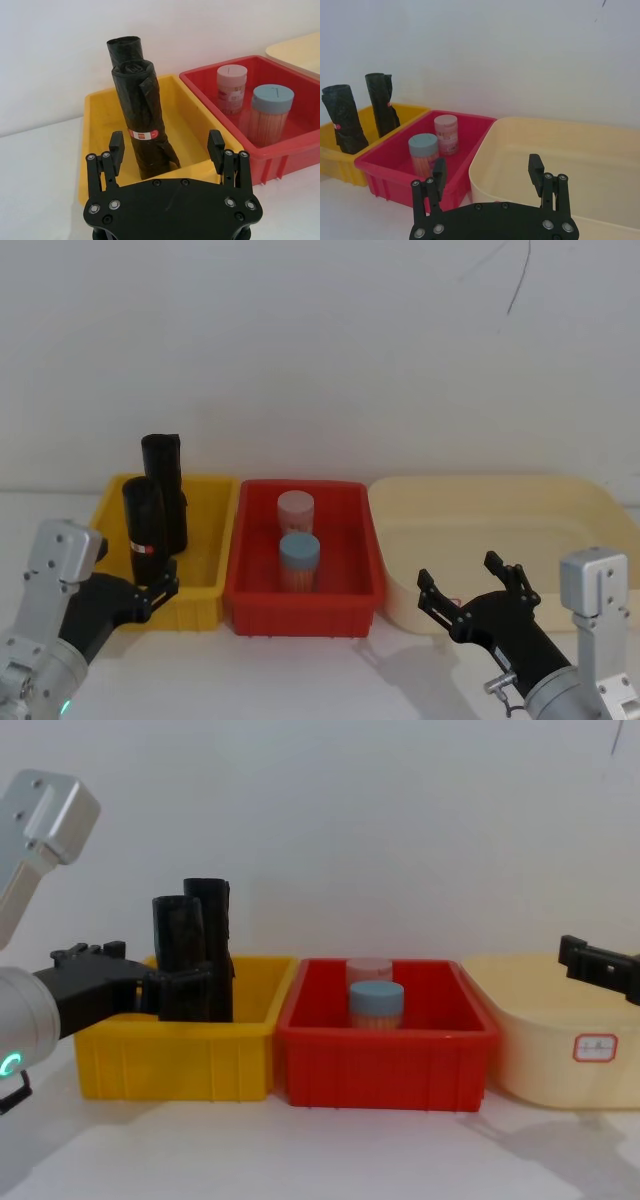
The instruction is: Pick up the garbage bag with the one hand and transfer it to the other hand.
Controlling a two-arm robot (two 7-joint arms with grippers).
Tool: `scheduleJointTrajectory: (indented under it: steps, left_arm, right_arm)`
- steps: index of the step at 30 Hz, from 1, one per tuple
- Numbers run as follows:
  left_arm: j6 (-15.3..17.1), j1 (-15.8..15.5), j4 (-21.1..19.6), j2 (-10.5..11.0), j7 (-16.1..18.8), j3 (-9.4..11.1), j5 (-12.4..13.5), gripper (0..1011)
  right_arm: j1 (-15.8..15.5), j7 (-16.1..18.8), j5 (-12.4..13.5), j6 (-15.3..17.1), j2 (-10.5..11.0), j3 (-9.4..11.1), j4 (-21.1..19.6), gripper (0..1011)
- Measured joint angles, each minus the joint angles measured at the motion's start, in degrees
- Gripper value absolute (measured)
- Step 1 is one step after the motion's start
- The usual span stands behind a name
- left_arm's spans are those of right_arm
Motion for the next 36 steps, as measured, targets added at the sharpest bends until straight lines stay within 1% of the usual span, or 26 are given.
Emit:
scheduleJointTrajectory:
  steps: [14,21,22,27,36]
  left_arm:
    - [-0.26,-4.6,5.55,-1.78,-1.9,0.44,0.95,1002]
    - [-1.39,-7.59,9.36,-3.11,-2.98,0.8,1.64,1002]
    - [-1.39,-7.59,9.36,-3.11,-2.98,0.8,1.64,1002]
    - [-2.47,-10.01,12.6,-4.3,-3.83,1.03,2.09,1002]
    - [-3.77,-12.53,16.25,-5.89,-4.23,0.93,2.51,1002]
  right_arm:
    - [0.0,0.0,0.0,0.0,0.0,0.0,0.0,999]
    - [0.0,0.0,0.0,0.0,0.0,0.0,0.0,1000]
    - [0.0,0.0,0.0,0.0,0.0,0.0,0.0,1000]
    - [0.0,0.0,0.0,0.0,0.0,0.0,0.0,1000]
    - [0.0,0.0,0.0,0.0,0.0,0.0,0.0,1000]
